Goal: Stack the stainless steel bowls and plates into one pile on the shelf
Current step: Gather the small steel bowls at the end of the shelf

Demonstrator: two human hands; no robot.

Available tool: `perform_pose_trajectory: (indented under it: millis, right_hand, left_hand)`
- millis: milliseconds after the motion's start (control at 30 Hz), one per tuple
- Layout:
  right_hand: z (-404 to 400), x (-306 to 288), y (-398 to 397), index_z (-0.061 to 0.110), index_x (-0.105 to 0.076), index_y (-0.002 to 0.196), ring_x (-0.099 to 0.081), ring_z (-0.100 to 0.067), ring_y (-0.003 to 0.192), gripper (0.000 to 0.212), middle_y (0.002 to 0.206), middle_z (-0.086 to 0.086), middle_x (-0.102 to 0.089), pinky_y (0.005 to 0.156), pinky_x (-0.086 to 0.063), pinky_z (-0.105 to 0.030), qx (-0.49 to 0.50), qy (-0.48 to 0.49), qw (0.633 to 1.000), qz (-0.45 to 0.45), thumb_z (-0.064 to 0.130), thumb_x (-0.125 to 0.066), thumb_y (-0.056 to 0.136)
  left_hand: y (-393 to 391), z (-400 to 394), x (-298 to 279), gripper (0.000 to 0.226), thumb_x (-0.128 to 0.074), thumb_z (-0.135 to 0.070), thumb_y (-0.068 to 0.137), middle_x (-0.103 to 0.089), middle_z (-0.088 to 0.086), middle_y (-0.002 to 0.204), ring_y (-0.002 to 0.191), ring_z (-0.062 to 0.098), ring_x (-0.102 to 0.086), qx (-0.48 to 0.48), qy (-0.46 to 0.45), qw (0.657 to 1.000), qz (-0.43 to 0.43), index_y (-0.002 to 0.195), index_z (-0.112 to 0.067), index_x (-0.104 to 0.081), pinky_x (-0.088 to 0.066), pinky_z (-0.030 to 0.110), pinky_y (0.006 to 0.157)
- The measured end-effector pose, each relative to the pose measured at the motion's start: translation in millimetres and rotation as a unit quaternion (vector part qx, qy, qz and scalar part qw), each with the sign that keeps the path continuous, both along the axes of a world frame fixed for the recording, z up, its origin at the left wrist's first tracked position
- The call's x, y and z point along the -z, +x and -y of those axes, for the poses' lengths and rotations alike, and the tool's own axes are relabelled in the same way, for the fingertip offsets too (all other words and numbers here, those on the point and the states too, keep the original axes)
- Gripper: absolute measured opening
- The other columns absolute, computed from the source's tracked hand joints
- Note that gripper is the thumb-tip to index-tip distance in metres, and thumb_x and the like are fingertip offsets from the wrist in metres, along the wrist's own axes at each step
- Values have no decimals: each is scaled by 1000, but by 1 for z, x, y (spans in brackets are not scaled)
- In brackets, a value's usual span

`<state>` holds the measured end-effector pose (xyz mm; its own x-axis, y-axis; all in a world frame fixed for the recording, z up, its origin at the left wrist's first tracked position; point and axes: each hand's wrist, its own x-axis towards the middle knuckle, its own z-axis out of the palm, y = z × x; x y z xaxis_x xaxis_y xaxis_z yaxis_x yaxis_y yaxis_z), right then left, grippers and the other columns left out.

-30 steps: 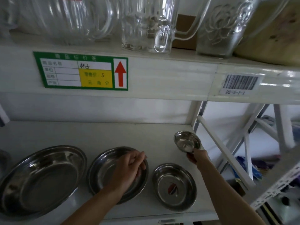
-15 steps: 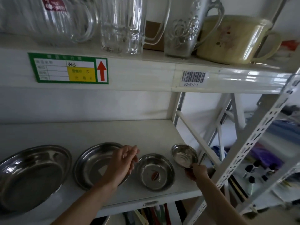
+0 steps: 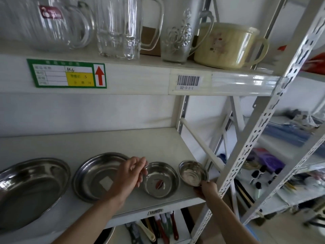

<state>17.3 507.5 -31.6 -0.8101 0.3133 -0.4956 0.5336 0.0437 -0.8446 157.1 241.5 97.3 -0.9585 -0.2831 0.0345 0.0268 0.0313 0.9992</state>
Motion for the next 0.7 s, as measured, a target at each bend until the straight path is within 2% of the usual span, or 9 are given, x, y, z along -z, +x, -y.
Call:
perform_pose_trajectory:
  millis: [133,233,333,433,500,600,700]
  right_hand:
    - [-11,24,-14,-11,-59,104,-70,-43,79,33,95,-34,-66,69,-60,-56,-24,37,999,2,15,-53,86]
    - [-1,1,4,-7,-60,89,-70,-41,74,22,90,-35,-68,69,-60,-52,-26,34,999,-7,14,-54,90]
    - [2,-14,17,-2,-61,79,-70,-41,72,27,77,-29,-69,69,-59,-47,-29,48,998,-27,19,-55,93]
    - [-2,-20,22,-4,-64,79,-67,-32,60,35,64,-20,-67,62,-56,-40,-41,92,994,-48,26,-55,94]
    - [-7,-23,23,-1,-65,78,-69,-33,64,39,66,-18,-69,59,-56,-38,-54,133,988,-51,33,-54,93]
    - [-13,-30,23,0,-66,82,-69,-35,72,48,76,-19,-71,68,-58,-46,-62,190,978,-64,45,-53,88]
    - [-10,-51,27,2,-65,71,-64,-33,67,46,76,-21,-70,67,-56,-44,-83,219,968,-86,41,-52,90]
  left_hand:
    - [4,0,-4,27,-53,-27,96,-62,1,61,46,7,-49,0,-12,1000,-5,90,-3,-65,-39,21,42]
    - [6,1,-5,27,-53,-28,96,-63,1,62,48,7,-50,2,-16,1000,-6,91,-6,-66,-40,22,43]
    - [5,3,-4,27,-53,-29,95,-63,1,63,49,9,-50,1,-16,1000,-6,91,-6,-66,-40,23,44]
    - [1,5,-4,28,-53,-29,96,-62,3,63,48,10,-49,-1,-14,1000,-7,91,-5,-65,-39,22,42]
    - [0,6,-4,28,-53,-28,96,-62,5,64,47,10,-48,-2,-13,1000,-11,91,-4,-65,-38,22,41]
    - [-1,6,-5,28,-53,-28,96,-62,7,65,47,9,-49,1,-14,1000,-18,92,-3,-65,-39,21,42]
    - [-2,6,-6,29,-53,-28,96,-62,8,67,48,10,-49,1,-8,1000,-25,93,-2,-65,-39,22,42]
